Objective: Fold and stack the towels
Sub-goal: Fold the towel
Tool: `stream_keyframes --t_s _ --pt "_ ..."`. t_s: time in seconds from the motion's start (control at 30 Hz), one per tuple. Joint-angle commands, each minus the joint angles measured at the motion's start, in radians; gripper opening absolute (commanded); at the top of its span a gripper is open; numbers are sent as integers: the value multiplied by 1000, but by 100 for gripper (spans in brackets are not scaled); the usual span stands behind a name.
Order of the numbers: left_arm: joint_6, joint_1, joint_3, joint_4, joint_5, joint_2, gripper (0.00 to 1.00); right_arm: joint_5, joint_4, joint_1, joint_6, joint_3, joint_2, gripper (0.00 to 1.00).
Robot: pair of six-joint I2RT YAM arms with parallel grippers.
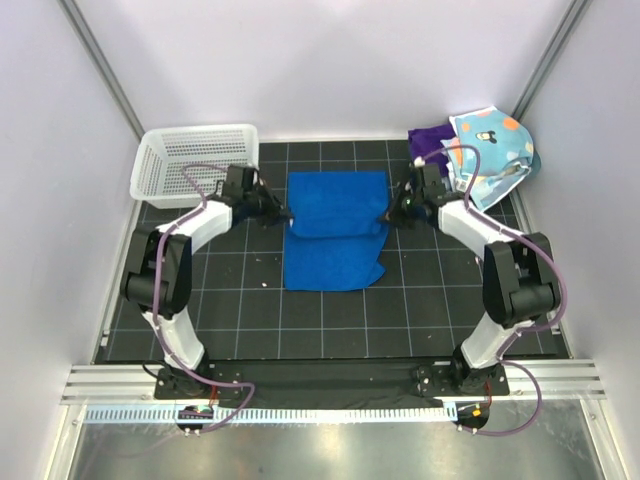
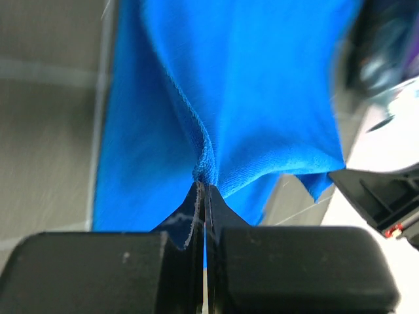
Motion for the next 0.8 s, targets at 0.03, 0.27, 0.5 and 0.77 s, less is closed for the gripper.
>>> stream_keyframes --t_s 0.03,0.27,0.5,0.77 --pt "3 -12 -107 -10 3 -105 0 57 -11 35 5 -145 -143 1" --pt "23 -10 -189 -75 11 -192 0 92 -40 72 6 -266 -263 1" --pt "25 -12 -218 -133 65 -212 4 108 -87 104 18 -283 -311 1" --pt "31 -25 -284 -144 68 -195 8 160 -112 136 28 -300 -314 1"
